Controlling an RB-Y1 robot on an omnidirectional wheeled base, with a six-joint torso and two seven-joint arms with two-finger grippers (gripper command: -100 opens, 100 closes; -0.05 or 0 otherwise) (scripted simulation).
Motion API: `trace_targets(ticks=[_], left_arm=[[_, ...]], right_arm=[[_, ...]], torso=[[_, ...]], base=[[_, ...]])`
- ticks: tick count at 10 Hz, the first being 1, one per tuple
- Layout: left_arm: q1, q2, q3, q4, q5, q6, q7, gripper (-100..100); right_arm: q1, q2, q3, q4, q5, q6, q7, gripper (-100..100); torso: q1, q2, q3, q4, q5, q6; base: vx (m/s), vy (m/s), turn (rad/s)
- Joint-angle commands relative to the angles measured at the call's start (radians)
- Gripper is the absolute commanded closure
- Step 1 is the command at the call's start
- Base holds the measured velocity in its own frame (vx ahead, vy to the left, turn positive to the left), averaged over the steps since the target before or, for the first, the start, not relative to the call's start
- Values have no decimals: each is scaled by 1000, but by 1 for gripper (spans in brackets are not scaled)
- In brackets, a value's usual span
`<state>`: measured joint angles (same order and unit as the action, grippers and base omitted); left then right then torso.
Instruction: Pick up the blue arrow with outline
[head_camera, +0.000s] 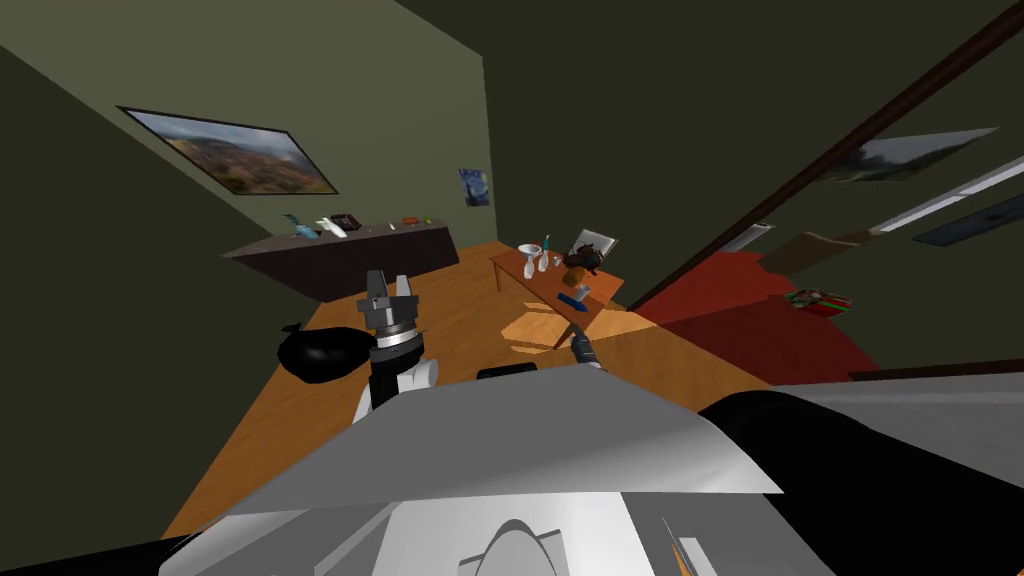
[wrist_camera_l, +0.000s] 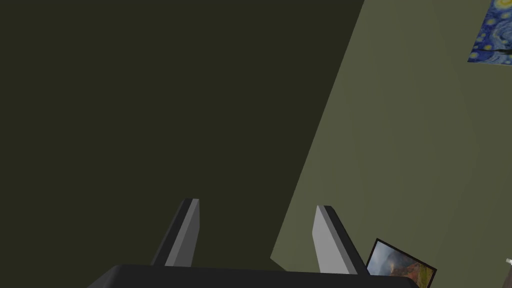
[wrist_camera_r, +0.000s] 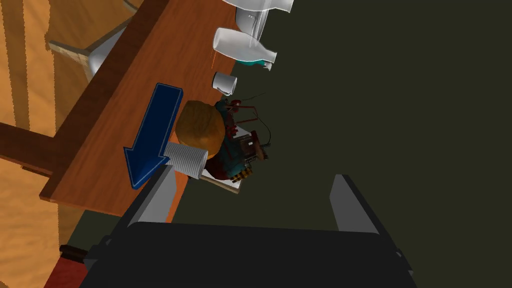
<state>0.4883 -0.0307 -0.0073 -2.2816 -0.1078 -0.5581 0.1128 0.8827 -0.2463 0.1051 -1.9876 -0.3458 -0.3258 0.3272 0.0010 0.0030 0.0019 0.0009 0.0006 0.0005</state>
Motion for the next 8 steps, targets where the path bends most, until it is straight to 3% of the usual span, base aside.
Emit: trace_targets(ticks=[1, 2, 3, 5, 6, 8], left_arm=[[0, 0, 0, 0, 0, 0, 0, 0], [0, 0, 0, 0, 0, 0, 0, 0], [0, 0, 0, 0, 0, 0, 0, 0], [0, 0, 0, 0, 0, 0, 0, 0], [0, 0, 0, 0, 0, 0, 0, 0], [0, 0, 0, 0, 0, 0, 0, 0]], right_arm=[[45, -18, 15, 31, -17, 18, 45, -100], [72, -41, 23, 67, -34, 32, 71, -100], [75, -41, 23, 67, -34, 32, 76, -100], [129, -93, 41, 140, -64, 58, 137, -100], [131, -93, 41, 140, -64, 58, 137, -100], [182, -153, 60, 212, -90, 83, 192, -100]], torso=[[0, 0, 0, 0, 0, 0], [0, 0, 0, 0, 0, 0], [-1, -1, -1, 0, 0, -1], [-2, -2, -1, 0, 0, -1], [-2, -4, -2, -1, 0, -1], [-4, -5, -3, -1, -1, 0]], base=[[-2, 41, 142], [16, 46, 249], [20, 25, 66], [43, 23, 206], [59, -2, 65], [80, -20, 181]])
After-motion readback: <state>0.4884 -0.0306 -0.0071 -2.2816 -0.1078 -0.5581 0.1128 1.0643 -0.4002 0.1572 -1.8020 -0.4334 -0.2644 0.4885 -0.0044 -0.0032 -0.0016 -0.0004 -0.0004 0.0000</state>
